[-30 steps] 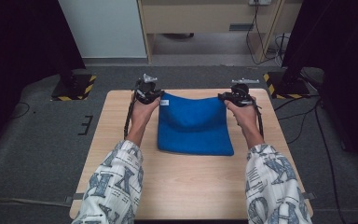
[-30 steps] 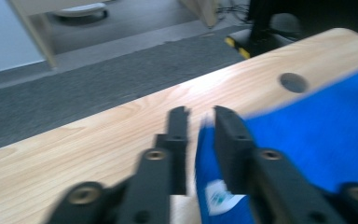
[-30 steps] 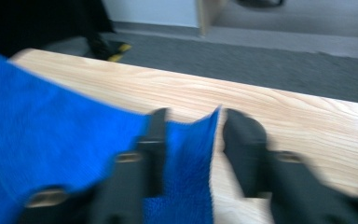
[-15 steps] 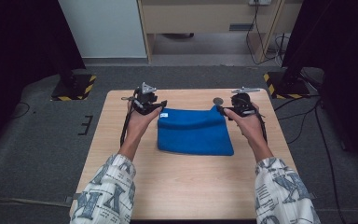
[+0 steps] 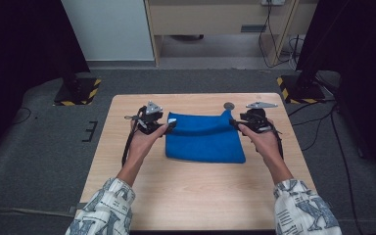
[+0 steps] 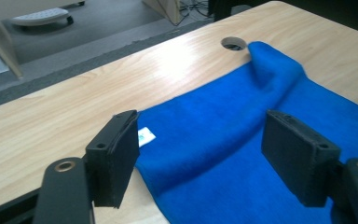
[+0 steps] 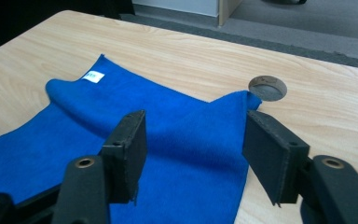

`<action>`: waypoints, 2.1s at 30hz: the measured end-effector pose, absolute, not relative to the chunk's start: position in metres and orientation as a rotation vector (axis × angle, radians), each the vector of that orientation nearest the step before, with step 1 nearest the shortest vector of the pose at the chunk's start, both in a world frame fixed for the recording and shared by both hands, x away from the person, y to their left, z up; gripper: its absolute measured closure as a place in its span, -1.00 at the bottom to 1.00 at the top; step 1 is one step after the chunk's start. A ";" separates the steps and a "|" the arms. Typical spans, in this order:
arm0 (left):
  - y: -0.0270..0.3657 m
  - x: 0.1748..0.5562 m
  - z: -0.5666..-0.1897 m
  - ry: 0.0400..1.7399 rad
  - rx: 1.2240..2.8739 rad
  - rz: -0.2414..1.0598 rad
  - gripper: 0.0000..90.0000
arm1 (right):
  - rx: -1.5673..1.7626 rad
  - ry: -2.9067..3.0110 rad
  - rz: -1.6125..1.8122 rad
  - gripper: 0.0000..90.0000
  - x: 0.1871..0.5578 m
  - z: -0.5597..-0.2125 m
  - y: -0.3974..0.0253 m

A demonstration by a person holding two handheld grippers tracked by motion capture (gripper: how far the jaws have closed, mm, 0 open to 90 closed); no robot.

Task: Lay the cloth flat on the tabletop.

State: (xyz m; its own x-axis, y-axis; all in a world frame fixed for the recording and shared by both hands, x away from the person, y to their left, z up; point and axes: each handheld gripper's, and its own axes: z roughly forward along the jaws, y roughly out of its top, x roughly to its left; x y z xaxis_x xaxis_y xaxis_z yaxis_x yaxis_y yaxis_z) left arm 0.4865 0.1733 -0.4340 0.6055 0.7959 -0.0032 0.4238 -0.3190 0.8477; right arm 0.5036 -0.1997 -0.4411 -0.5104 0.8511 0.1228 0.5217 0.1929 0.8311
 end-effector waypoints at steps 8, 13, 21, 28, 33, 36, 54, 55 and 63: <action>0.186 0.465 -0.447 0.956 1.948 0.509 -0.47 | 1.257 2.125 1.253 -0.22 0.478 -0.446 -0.210; 0.195 0.454 -0.457 0.959 1.940 0.498 -0.47 | 1.250 2.134 1.255 -0.30 0.464 -0.452 -0.217; 0.204 0.438 -0.469 0.939 1.926 0.499 -0.45 | 1.252 2.143 1.252 -0.04 0.449 -0.467 -0.225; 0.209 0.421 -0.486 0.944 1.937 0.483 -0.46 | 1.247 2.149 1.262 0.18 0.431 -0.479 -0.228; 0.214 0.413 -0.499 0.971 1.947 0.441 -0.53 | 1.248 2.151 1.255 0.30 0.415 -0.487 -0.231; 0.212 0.409 -0.504 0.971 1.969 0.439 -0.55 | 1.249 2.146 1.253 0.36 0.406 -0.491 -0.235; 0.190 0.413 -0.528 0.957 2.081 0.423 -0.40 | 1.294 2.269 1.123 -0.02 0.414 -0.523 -0.228; 0.189 0.414 -0.528 0.960 2.084 0.426 -0.38 | 1.294 2.266 1.120 -0.05 0.415 -0.524 -0.227; 0.181 0.421 -0.532 0.987 2.123 0.406 -0.11 | 1.286 2.305 1.078 -0.03 0.419 -0.529 -0.219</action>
